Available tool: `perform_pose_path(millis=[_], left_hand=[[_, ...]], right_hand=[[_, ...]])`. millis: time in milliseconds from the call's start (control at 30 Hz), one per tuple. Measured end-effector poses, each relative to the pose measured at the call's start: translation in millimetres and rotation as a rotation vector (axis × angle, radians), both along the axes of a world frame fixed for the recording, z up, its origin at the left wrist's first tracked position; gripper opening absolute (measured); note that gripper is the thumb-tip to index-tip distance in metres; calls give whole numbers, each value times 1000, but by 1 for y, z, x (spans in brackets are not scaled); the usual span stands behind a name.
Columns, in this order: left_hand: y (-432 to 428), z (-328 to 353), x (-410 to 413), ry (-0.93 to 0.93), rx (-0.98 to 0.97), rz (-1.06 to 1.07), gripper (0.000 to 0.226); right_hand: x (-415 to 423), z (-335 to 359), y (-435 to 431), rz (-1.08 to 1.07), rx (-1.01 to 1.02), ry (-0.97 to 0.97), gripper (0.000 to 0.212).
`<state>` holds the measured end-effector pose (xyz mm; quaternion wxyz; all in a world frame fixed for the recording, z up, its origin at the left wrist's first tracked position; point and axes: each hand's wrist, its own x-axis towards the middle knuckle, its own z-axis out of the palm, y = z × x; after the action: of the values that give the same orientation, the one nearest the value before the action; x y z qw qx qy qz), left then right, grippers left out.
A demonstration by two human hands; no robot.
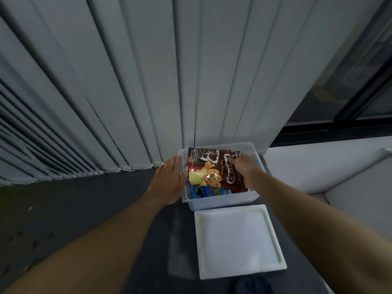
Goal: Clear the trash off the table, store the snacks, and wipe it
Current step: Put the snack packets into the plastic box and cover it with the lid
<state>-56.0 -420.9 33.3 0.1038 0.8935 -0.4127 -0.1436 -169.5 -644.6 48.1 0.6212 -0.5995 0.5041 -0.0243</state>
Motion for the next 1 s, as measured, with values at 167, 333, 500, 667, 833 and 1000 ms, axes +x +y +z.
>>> perform_pose_path(millis=[167, 333, 500, 667, 833, 1000], left_hand=[[-9, -7, 1, 54, 40, 20, 65], [-18, -15, 4, 29, 44, -17, 67], [-20, -25, 0, -15, 36, -12, 69], [-20, -23, 0, -42, 74, -20, 68], [-24, -17, 0, -103, 193, -26, 71], [-22, -3, -5, -162, 271, -49, 71]], right_hand=[[14, -36, -6, 238, -251, 80, 22], [16, -55, -6, 463, -631, 264, 62], [20, -88, 5, 783, -702, 423, 119], [25, -105, 5, 991, -633, 566, 110], [20, -94, 7, 980, -728, 573, 103], [17, -81, 12, 880, -819, 420, 94]])
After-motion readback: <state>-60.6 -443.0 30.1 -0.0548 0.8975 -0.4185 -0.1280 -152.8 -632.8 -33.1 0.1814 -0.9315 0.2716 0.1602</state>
